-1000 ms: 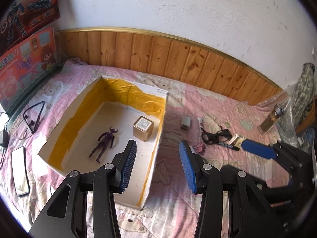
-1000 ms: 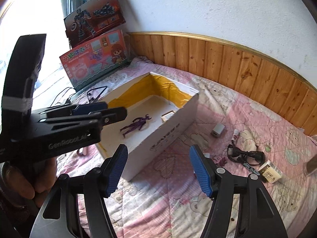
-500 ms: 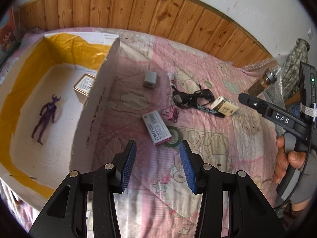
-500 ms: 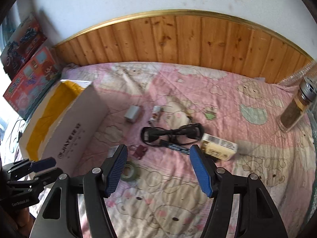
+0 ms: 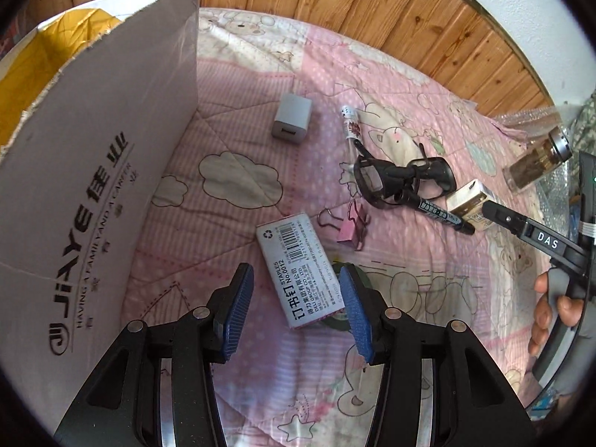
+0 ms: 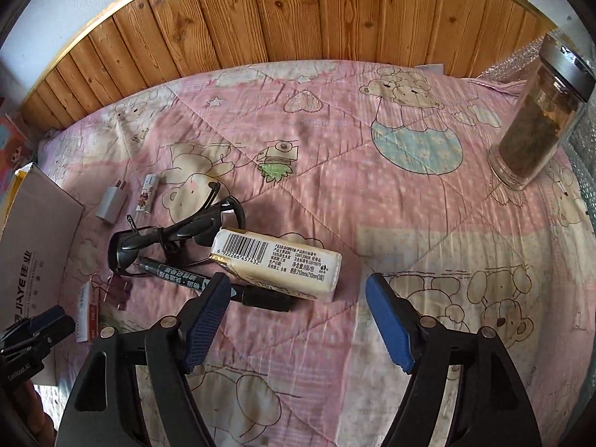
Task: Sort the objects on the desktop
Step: 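Grasp the white staple box with the left tool while the right tool grasps the tissue pack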
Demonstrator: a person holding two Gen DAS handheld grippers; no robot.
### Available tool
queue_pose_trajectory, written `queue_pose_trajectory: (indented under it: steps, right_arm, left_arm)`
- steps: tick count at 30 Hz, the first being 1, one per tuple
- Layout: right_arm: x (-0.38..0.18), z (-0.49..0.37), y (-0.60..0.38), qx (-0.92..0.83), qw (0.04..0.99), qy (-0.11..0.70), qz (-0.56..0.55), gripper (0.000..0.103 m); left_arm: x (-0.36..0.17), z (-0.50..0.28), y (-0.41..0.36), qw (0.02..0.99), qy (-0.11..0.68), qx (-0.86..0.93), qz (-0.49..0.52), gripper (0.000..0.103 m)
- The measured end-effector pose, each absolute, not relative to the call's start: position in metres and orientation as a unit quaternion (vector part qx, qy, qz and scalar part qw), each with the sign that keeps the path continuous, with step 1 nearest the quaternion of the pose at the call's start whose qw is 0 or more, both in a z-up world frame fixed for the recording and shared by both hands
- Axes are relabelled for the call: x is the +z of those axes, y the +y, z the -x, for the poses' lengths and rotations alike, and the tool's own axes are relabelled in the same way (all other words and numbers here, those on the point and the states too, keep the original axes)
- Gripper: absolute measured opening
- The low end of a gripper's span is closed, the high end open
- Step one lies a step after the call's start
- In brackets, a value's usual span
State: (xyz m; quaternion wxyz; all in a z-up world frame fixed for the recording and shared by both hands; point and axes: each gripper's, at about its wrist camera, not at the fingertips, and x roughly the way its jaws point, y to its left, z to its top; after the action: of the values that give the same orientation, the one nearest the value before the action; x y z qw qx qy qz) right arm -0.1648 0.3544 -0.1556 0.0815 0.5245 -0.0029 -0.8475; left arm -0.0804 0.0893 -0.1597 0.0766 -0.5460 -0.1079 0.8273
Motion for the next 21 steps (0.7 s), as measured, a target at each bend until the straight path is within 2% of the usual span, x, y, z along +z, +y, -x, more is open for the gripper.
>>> queue_pose_trajectory:
  steps: [5,9,10,11,13,14,16,21]
  right_arm:
    - [-0.175,0.176,0.341,-0.847,0.102,0.058,-0.519,0.08]
    - [-0.183,0.178,0.338,-0.846,0.133,0.069,-0.512,0.077]
    - [-0.184,0.178,0.339,-0.845,0.143,0.064,-0.511,0.069]
    - [-0.183,0.177,0.341,-0.844,0.148,0.059,-0.512,0.054]
    - [-0.183,0.178,0.343,-0.838,0.16,0.053,-0.519,0.035]
    - [-0.181,0.177,0.344,-0.837,0.167,0.049,-0.519,0.032]
    - [-0.18,0.176,0.345,-0.834,0.174,0.048,-0.521,0.027]
    - [-0.173,0.171,0.343,-0.829,0.188,0.039,-0.525,0.025]
  left_arm:
    - [-0.174,0.086,0.09,0.082,-0.12,0.817,0.558,0.056]
    - [-0.18,0.089,0.095,0.084,-0.116,0.818,0.558,0.056]
    - [-0.18,0.089,0.096,0.084,-0.114,0.822,0.552,0.056]
    - [-0.18,0.089,0.097,0.086,-0.111,0.825,0.548,0.056]
    - [-0.18,0.088,0.093,0.084,-0.121,0.829,0.539,0.053]
    - [-0.181,0.088,0.09,0.084,-0.132,0.829,0.536,0.051]
    - [-0.181,0.089,0.086,0.084,-0.136,0.829,0.537,0.039]
    - [-0.171,0.087,0.077,0.085,-0.15,0.831,0.528,0.039]
